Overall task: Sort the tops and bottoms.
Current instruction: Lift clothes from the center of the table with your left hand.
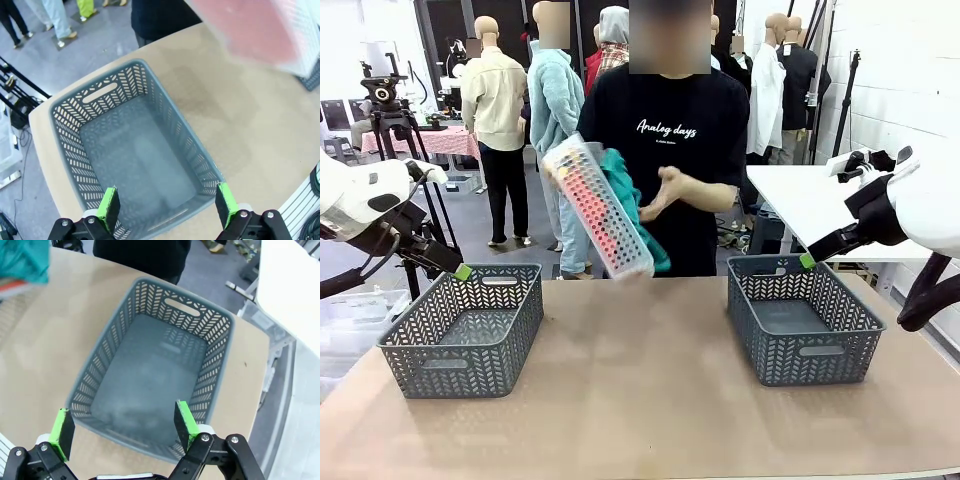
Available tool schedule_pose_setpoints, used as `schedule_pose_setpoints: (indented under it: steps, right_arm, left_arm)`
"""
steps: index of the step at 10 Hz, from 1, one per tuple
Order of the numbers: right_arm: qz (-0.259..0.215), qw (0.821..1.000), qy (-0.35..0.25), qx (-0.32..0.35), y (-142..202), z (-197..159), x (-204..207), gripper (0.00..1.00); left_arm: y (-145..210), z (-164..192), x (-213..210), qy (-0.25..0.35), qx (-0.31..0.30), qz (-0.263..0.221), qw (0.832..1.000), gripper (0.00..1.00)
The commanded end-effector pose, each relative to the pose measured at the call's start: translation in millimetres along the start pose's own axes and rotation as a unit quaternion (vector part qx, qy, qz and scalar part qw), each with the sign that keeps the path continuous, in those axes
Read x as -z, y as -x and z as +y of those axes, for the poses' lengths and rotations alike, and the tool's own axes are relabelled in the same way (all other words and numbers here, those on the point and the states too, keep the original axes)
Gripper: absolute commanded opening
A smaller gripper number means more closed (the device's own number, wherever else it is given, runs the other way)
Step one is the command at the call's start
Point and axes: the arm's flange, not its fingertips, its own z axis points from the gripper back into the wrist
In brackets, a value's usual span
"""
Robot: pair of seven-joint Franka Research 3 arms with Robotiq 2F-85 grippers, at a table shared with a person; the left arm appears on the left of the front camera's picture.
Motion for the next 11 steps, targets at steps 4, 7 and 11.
schedule_pose_setpoints:
  steps: [4, 7, 11]
  right_arm:
    - [-0.004, 1.000, -0.006, 0.005, -0.5, 0.0, 2.4, 1.00]
    - [-0.004, 1.000, -0.006, 0.005, -0.5, 0.0, 2.4, 1.00]
    - [-0.004, 1.000, -0.006, 0.005, -0.5, 0.0, 2.4, 1.00]
  left_arm:
    - [0.7, 2.7, 0.5, 0.001, 0.001, -0.001, 1.000, 1.00]
    - [0.7, 2.7, 0.5, 0.001, 0.001, -0.001, 1.000, 1.00]
    - [0.7, 2.7, 0.5, 0.001, 0.001, -0.001, 1.000, 1.00]
